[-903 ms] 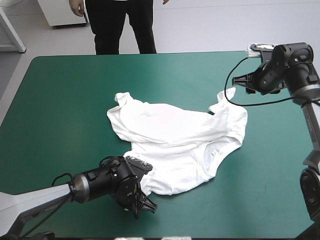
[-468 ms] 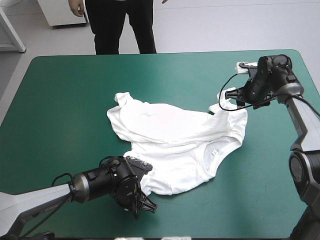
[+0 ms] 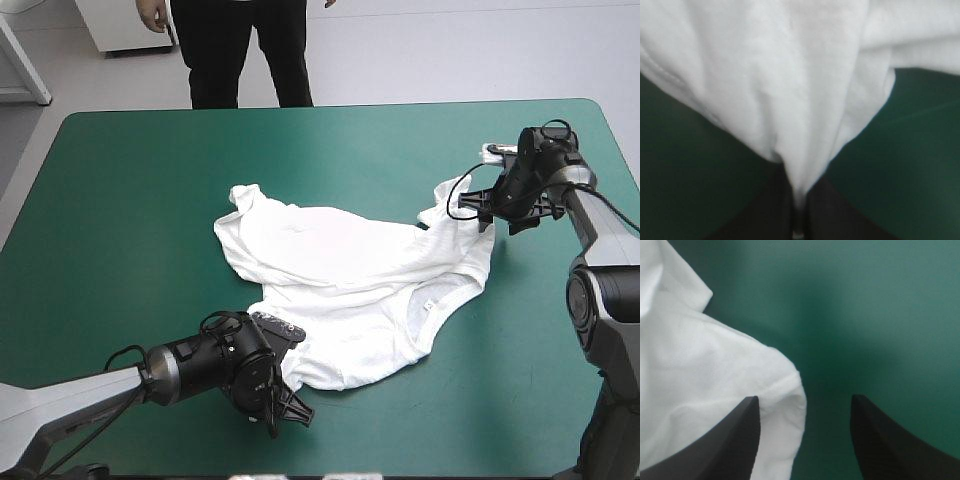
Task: Fold the cloth
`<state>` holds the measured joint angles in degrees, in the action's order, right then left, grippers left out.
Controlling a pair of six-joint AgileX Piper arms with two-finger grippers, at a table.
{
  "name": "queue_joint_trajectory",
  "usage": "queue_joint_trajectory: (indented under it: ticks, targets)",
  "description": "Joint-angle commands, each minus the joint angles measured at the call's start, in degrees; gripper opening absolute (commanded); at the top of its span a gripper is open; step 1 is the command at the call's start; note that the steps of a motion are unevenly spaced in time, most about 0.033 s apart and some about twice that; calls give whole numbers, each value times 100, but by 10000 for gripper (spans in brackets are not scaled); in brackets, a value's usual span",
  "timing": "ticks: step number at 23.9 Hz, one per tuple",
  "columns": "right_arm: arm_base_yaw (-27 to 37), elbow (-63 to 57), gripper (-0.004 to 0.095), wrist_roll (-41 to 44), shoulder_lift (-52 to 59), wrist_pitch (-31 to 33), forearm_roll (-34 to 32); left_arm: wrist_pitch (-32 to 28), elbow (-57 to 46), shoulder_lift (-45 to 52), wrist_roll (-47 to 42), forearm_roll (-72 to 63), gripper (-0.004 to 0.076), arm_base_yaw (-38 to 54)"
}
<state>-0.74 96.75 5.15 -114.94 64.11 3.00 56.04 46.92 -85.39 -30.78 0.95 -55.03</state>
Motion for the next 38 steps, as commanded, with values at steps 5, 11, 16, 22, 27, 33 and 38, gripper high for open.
queue_joint_trajectory:
  ticks: [5, 11, 16, 22, 27, 33, 38]
  targets:
    - [30, 129, 507, -191, -130, -59, 416, -574, -133, -223, 9, -207, -10, -21]
    - [-20, 117, 270, -234, -406, 136, 500, -564, -77, -223, 32, -207, -10, -21]
    - [-176, 129, -17, -291, -402, 181, 473, -556, 57, -223, 89, -174, -10, -21]
    - [-177, 129, -17, -291, 725, 365, 347, 422, 1171, 285, 15, 1096, -10, 222]
    - [-177, 137, -17, -291, 2041, 420, 436, 1202, 2819, 811, 688, 1642, -10, 1001]
    - [-177, 798, -17, -291, 3101, 556, 700, 1730, 5107, 905, 1525, 2127, -10, 1361]
    - [-189, 1865, -17, -291, 3414, 654, 818, 1739, 6656, 905, 1801, 2524, -10, 1363]
